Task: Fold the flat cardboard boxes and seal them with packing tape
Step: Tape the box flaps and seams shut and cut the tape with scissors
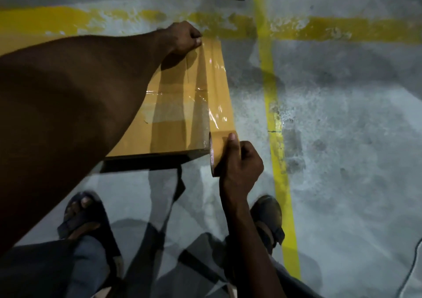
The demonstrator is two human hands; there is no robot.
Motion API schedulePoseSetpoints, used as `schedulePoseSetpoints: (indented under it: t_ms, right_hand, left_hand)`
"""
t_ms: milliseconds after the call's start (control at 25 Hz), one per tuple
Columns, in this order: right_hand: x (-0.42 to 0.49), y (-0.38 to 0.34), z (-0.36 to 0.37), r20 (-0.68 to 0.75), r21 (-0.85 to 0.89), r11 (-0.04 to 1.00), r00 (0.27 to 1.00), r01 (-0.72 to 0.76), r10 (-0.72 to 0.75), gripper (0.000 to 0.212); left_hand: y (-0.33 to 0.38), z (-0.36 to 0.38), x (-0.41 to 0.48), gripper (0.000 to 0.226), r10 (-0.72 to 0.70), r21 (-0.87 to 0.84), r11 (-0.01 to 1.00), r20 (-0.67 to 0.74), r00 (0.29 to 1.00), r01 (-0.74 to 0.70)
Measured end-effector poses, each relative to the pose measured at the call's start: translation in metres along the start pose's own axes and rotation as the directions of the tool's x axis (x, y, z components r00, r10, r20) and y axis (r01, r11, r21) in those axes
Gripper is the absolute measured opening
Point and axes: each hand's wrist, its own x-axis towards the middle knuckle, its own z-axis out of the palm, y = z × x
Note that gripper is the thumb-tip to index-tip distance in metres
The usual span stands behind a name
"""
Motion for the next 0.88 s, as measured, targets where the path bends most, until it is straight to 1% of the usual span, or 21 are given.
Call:
schedulePoseSetpoints:
  t_ms: [120, 240, 280, 360, 520, 640, 800, 880]
  right_hand:
    - [-0.001, 0.002, -0.002, -0.056, -0.092, 0.996, 0.998, 0.002, -0.008, 0.05]
    - [-0.012, 0.013, -0.005, 0.005, -0.167, 0.984, 0.998, 0.065, -0.065, 0.047]
    - [-0.017, 0.019, -0.008, 0.026, -0.17, 0.983, 0.997, 0.071, -0.068, 0.049]
    - [-0.022, 0.034, -0.013, 0.023, -0.186, 0.981, 0.998, 0.055, -0.051, 0.051]
    - [-0.017, 0.047, -0.013, 0.008, -0.175, 0.984, 1.0, 0.012, -0.011, 0.046]
    - [-0.017, 0.055, -0.009, -0.002, -0.199, 0.98, 0.999, -0.032, 0.033, 0.049]
    - [-0.016, 0.067, -0.007, -0.001, -0.163, 0.984, 0.997, -0.07, 0.071, 0.054]
    - [-0.014, 0.069, -0.005, 0.015, -0.14, 0.986, 0.995, -0.091, 0.094, 0.054]
  left_hand:
    - [-0.004, 0.0, 0.002, 0.033, -0.014, -0.001, 1.0, -0.011, 1.0, 0.014]
    - [-0.003, 0.001, 0.002, 0.034, -0.01, 0.002, 1.0, -0.028, 1.0, 0.01]
    - [-0.003, 0.001, 0.002, 0.035, -0.007, 0.008, 1.0, -0.03, 1.0, 0.008]
    - [-0.004, 0.0, 0.002, 0.034, -0.011, 0.014, 1.0, -0.018, 1.0, 0.012]
    - [-0.003, 0.0, 0.003, 0.036, -0.014, -0.014, 1.0, 0.001, 1.0, 0.014]
    - [-0.004, 0.003, 0.005, 0.038, -0.016, -0.036, 0.999, -0.006, 1.0, 0.016]
    - [-0.007, 0.005, 0.008, 0.037, 0.002, -0.024, 1.0, -0.033, 0.999, -0.003]
    - [-0.009, 0.006, 0.008, 0.037, 0.014, -0.018, 1.0, -0.033, 0.999, -0.015]
